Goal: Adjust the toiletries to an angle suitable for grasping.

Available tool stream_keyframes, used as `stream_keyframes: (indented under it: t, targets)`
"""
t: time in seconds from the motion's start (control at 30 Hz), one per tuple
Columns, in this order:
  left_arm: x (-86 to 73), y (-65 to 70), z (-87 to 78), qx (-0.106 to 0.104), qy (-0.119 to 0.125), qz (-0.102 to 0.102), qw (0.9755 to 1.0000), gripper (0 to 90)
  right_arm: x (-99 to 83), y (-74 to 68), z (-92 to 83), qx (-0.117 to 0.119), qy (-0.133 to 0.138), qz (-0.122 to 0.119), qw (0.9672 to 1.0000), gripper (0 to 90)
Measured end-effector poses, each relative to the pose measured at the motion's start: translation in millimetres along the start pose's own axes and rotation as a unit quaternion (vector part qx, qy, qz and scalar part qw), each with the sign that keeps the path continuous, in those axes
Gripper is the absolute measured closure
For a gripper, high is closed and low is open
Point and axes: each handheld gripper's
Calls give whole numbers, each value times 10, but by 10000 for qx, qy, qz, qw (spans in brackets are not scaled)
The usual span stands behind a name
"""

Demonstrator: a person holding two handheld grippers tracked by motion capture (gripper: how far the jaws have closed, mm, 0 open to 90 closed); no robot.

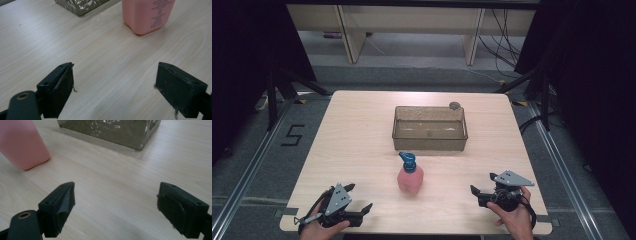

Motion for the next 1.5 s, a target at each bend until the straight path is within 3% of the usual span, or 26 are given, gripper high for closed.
stream_keyframes:
  t: [0.1, 0.13, 0.3, 0.33, 0.37, 0.4, 0.47, 0.5, 0.6, 0.67, 0.7, 0.73, 0.9, 0.93, 1.17, 1.23, 1.27, 1.37, 1.4, 1.47, 1.5]
  targets:
    - [1, -2, 1, -28, 19, 19, 10000, 146, 7, -18, -1, 48, 5, -11, 10000, 159]
    - [4, 4, 1, -46, 57, -6, 10000, 146, 14, -25, 8, 165, 13, -63, 9998, 163]
    - [6, 15, 6, -62, 95, -56, 9999, 147, 17, -40, 6, 102, 27, -108, 9999, 168]
    - [1, 15, 6, -25, 40, -47, 10000, 146, 20, -70, 10, 237, 8, 67, 9997, 168]
    - [1, 15, 6, -25, 40, -47, 10000, 147, 20, -70, 10, 237, 8, 67, 9997, 168]
    - [1, 10, 6, -47, 43, -31, 10000, 146, 30, -52, 22, 190, 81, -80, 9998, 168]
    - [5, 15, 6, -60, 90, -44, 9999, 146, 37, -62, 14, 209, 64, -100, 9997, 171]
    - [5, 15, -4, -42, 43, -36, 10000, 146, 36, -91, 22, 301, 71, 32, 9995, 177]
    - [6, 10, -5, -33, 52, -21, 10000, 146, 54, -89, 17, 250, 68, -175, 9995, 182]
    - [6, 13, 0, -63, 84, -24, 9999, 146, 60, -122, 23, 359, 68, -37, 9993, 183]
    - [5, 14, 0, -56, 81, -25, 9999, 146, 69, -107, 24, 295, 116, -191, 9993, 184]
    - [5, 14, -5, -37, 48, -25, 10000, 146, 73, -112, 25, 300, 118, -200, 9993, 188]
    - [5, 14, -5, -34, 49, -26, 10000, 146, 92, -136, 42, 361, 163, -184, 9990, 193]
    - [6, 14, -6, -33, 51, -32, 10000, 147, 91, -156, 35, 372, 96, -83, 9992, 195]
    - [8, 12, -2, -33, 85, -29, 10000, 146, 131, -175, 53, 518, 268, -204, 9981, 200]
    - [7, 13, -7, -28, 52, -27, 10000, 147, 132, -201, 48, 594, 205, -92, 9980, 200]
    - [8, 6, -8, -1, 41, -8, 10000, 146, 146, -201, 59, 542, 280, -191, 9980, 201]
    - [10, 12, -5, -17, 69, -29, 10000, 146, 154, -226, 74, 591, 333, -134, 9976, 201]
    - [6, 16, -4, -34, 48, -43, 10000, 146, 171, -226, 66, 559, 314, -254, 9976, 201]
    - [9, 12, 5, -43, 92, -42, 9999, 146, 177, -252, 63, 608, 267, -183, 9976, 201]
    - [10, 13, 0, -31, 78, -30, 10000, 146, 186, -242, 70, 592, 300, -302, 9973, 202]
Point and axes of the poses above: each handheld gripper's, and its own axes: z roughly forward along the jaws, x roughly out of its top, y roughly to its right, and after that the axes turned 14 degrees about -y, right-handed
